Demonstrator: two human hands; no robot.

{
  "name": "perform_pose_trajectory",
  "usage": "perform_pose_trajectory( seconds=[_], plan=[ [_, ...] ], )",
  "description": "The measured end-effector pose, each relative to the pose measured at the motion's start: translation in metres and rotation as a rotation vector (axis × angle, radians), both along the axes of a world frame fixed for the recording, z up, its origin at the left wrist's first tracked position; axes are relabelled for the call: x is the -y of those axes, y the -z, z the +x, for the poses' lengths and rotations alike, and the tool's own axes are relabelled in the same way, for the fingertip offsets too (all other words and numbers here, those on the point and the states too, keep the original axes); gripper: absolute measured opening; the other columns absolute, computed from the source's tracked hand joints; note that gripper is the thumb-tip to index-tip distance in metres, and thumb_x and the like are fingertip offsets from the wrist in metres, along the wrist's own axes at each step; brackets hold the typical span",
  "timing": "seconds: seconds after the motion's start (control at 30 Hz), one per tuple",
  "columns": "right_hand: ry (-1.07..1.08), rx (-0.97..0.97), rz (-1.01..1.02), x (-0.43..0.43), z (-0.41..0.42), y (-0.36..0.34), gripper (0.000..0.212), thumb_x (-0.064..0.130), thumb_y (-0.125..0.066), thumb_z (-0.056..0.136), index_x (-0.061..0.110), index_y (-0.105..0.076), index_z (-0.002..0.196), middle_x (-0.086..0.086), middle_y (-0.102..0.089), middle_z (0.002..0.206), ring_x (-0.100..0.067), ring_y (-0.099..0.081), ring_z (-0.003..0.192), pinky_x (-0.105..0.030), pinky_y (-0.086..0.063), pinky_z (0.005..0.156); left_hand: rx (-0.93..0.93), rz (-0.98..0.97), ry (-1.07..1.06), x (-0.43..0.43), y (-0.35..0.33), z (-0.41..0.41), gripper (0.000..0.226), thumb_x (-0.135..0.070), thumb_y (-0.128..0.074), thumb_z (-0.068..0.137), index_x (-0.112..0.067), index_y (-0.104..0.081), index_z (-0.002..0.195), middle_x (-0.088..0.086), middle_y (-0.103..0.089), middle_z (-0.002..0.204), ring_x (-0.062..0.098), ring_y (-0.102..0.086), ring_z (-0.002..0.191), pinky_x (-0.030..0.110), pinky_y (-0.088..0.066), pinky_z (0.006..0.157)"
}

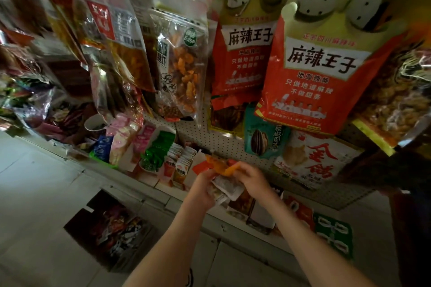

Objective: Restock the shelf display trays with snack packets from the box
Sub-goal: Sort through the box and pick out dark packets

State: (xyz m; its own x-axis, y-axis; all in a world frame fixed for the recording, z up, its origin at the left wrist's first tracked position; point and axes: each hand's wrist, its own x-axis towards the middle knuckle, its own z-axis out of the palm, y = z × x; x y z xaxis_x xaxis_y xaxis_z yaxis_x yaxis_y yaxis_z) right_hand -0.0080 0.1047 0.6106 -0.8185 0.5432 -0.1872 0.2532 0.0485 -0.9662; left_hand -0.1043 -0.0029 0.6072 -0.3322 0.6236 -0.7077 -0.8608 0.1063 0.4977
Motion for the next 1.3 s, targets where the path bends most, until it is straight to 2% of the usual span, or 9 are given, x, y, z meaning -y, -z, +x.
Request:
perform_pose_trajectory(
  seconds=[0.2,0.33,0.47,0.6,0.67,0.87,1.0,1.1,1.3],
  plan=[
    [-0.217,0.084,0.073,-0.005,0.009,-0.005,0.024,0.005,-0.054,0.094,0.024,-0.066,0.087,0.014,-0.065,0.106,-0.001,-0.059,0.1,-0.017,-0.048,0.088,0.062,0.172,0.034,0.007,0.004,-0.002,0.067,-0.061,-0.043,0.093,-0.002,-0.07,0.112,0.023,-0.068,0.112,0.035,-0.069,0.094,0.046,-0.049,0.084],
    [-0.255,0.107,-0.024,-0.004,0.014,-0.014,0.015,0.021,-0.055,0.096,0.015,-0.069,0.099,0.009,-0.065,0.107,-0.011,-0.06,0.104,-0.023,-0.048,0.091,-0.085,0.094,0.079,0.009,0.003,0.0,0.043,-0.038,-0.054,0.094,-0.007,-0.059,0.123,0.018,-0.073,0.097,0.034,-0.068,0.091,0.044,-0.052,0.081],
    [-0.171,0.121,-0.051,-0.01,0.013,-0.022,0.023,0.044,-0.055,0.092,0.034,-0.064,0.11,0.005,-0.059,0.119,-0.019,-0.052,0.117,-0.038,-0.043,0.098,-0.278,0.023,0.222,0.017,0.01,-0.008,0.044,-0.031,-0.063,0.085,-0.012,-0.057,0.124,0.013,-0.072,0.106,0.035,-0.065,0.104,0.052,-0.046,0.099],
    [-0.104,0.329,0.138,-0.029,0.005,-0.018,0.086,0.027,-0.075,0.081,0.036,-0.021,0.148,0.0,-0.019,0.154,-0.026,-0.023,0.141,-0.05,-0.033,0.11,-0.378,-0.007,0.404,0.029,0.017,-0.018,0.05,-0.025,-0.071,0.078,-0.017,-0.054,0.126,0.006,-0.072,0.11,0.028,-0.067,0.105,0.051,-0.046,0.101],
    [-0.211,0.376,0.19,-0.036,-0.001,-0.018,0.099,0.025,-0.078,0.077,0.037,-0.012,0.15,-0.001,-0.019,0.154,-0.026,-0.023,0.141,-0.049,-0.031,0.111,-0.396,-0.015,0.486,0.032,0.021,-0.021,0.052,-0.023,-0.074,0.074,-0.018,-0.056,0.123,0.004,-0.072,0.11,0.027,-0.066,0.107,0.049,-0.046,0.102],
    [-0.405,0.573,0.158,-0.058,-0.022,0.009,0.06,0.028,-0.079,0.076,0.021,-0.054,0.13,-0.003,-0.059,0.126,-0.021,-0.059,0.112,-0.037,-0.05,0.095,-0.381,-0.061,0.59,0.027,0.044,-0.028,0.028,-0.003,-0.068,0.085,-0.02,-0.063,0.106,-0.001,-0.073,0.1,0.015,-0.07,0.091,0.031,-0.057,0.077],
    [-0.366,0.545,-0.005,-0.07,-0.022,0.047,0.024,0.012,-0.073,0.082,0.017,-0.062,0.103,-0.012,-0.065,0.116,-0.022,-0.063,0.103,-0.037,-0.051,0.09,-0.375,-0.058,0.55,0.02,0.089,-0.036,0.041,-0.021,-0.076,0.081,-0.015,-0.061,0.118,0.006,-0.072,0.111,0.023,-0.069,0.102,0.041,-0.055,0.091],
    [-0.18,0.555,0.064,-0.079,-0.023,0.086,0.042,0.005,-0.068,0.085,-0.003,-0.054,0.123,-0.022,-0.054,0.128,-0.032,-0.055,0.116,-0.038,-0.046,0.092,-0.279,-0.135,0.374,0.015,0.128,-0.038,0.043,-0.03,-0.074,0.08,-0.013,-0.059,0.116,0.011,-0.073,0.099,0.032,-0.069,0.093,0.048,-0.051,0.094],
    [0.096,0.555,0.249,-0.111,-0.01,0.168,0.047,0.015,-0.057,0.094,0.012,-0.046,0.14,-0.005,-0.053,0.137,-0.022,-0.05,0.125,-0.037,-0.044,0.099,-0.117,-0.288,0.078,0.014,0.209,-0.04,0.022,-0.013,-0.061,0.091,-0.006,-0.054,0.11,0.013,-0.072,0.086,0.031,-0.067,0.078,0.055,-0.049,0.089]
  ],
)
